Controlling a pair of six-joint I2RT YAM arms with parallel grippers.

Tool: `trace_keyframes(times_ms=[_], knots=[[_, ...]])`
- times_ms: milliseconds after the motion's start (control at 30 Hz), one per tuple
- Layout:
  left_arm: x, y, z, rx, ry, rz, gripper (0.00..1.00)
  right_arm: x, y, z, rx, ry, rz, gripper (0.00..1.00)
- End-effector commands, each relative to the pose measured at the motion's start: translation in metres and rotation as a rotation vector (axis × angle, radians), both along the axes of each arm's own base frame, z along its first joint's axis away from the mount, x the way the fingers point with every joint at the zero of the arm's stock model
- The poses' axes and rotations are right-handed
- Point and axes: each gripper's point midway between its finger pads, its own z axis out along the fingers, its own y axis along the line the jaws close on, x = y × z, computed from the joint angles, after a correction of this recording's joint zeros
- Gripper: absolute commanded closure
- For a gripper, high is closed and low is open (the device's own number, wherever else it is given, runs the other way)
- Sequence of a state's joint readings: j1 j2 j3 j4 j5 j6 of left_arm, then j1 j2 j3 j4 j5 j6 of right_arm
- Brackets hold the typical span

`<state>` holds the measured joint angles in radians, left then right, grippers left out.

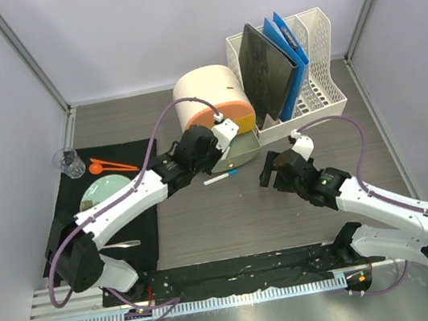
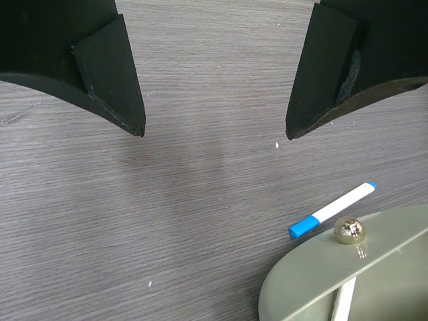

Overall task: Organize the desk
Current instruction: Place the stationery in the drawer.

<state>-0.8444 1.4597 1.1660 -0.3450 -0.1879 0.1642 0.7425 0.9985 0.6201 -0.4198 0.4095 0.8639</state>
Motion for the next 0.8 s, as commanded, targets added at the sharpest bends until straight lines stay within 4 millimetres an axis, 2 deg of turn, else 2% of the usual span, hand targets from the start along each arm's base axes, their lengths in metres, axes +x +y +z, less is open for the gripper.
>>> trace_keyframes(times_ms=[0,133,300,500,567,600,667,767], knots=[[0.023,-0.012,0.023,-0.041,-0.068,-0.086,1.00,0.004,-0.004,0.008,0.008,-0.041,-0.033,0.09],[0.032,-0.013,0.013,-0.005,-0.081,-0.113,1.00,0.004,-0.006,0.006,-0.002,-0.040,-0.037,0.09],[0.043,-0.016,-0.008,0.050,-0.071,-0.130,1.00,0.005,-0.006,0.004,-0.015,-0.033,-0.035,0.09],[0.046,-0.020,-0.027,0.074,-0.037,-0.134,0.98,0.005,-0.007,0.004,-0.015,-0.035,-0.036,0.09],[0.048,-0.019,-0.029,0.075,-0.032,-0.111,0.77,0.005,-0.007,0.005,-0.015,-0.035,-0.036,0.09],[0.050,-0.016,-0.027,0.079,-0.034,-0.084,0.71,0.005,-0.007,0.005,-0.013,-0.039,-0.037,0.09],[0.052,-0.014,-0.027,0.081,-0.038,-0.070,0.70,0.004,-0.008,0.005,-0.015,-0.037,-0.037,0.09],[0.050,-0.011,-0.028,0.088,-0.034,-0.058,0.62,0.004,-0.007,0.004,-0.013,-0.034,-0.036,0.09]])
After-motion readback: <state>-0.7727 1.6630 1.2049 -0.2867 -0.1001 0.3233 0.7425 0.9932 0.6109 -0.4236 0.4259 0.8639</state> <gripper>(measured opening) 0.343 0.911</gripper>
